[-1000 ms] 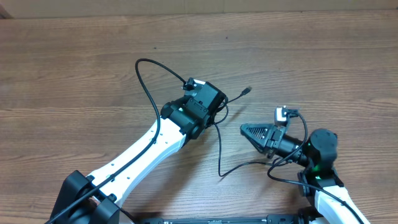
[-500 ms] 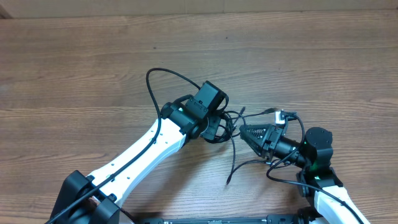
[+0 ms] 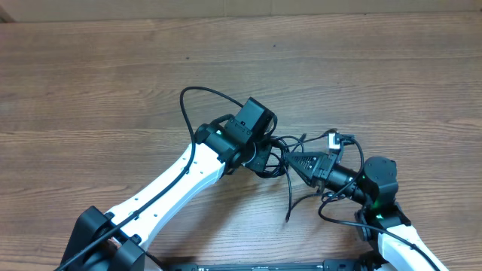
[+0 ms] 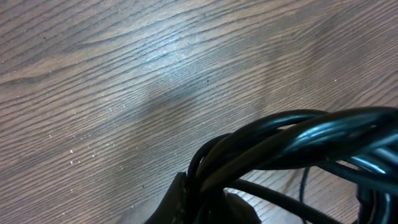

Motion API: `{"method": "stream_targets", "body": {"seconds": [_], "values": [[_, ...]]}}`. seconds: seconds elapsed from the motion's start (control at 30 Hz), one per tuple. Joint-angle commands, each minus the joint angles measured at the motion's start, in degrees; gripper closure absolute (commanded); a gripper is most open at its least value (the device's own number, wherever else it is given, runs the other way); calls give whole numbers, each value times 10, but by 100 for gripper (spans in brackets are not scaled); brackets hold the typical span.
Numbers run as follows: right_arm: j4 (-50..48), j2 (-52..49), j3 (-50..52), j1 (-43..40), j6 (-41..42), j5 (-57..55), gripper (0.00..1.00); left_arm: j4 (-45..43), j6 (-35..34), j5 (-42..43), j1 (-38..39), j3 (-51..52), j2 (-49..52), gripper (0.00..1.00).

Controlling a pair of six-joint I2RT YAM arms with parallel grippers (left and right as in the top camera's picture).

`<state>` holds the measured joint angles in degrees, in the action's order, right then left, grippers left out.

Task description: Untangle cables

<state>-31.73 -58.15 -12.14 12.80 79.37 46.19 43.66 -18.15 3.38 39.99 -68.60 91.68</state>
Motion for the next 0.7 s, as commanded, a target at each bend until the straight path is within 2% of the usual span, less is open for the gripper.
{"method": "stream_targets", "body": {"seconds": [0.0,0.1,0.2,0.27,0.4,0.5,0.67], "values": [[-83,2,-6,4,79,-2,96,2,-33,-53,-2,-2,-1,96],[-192,2,-6,3,92,-20,96,18,-33,-59,-2,-2,-1,96],[-211,2,-6,2,87,-34,96,29,-31,-78,-2,-2,-1,96],[-177,2,-6,3,65,-30,96,30,-31,-97,-3,-2,-1,96],[-14,2,-6,3,-9,-35,96,31,-33,-250,-13,-2,-1,95],[72,2,-6,3,-41,-63,96,35,-33,-324,-15,-2,-1,96],[165,2,-6,3,-49,-108,96,38,-33,-376,-15,-2,-1,96]]}}
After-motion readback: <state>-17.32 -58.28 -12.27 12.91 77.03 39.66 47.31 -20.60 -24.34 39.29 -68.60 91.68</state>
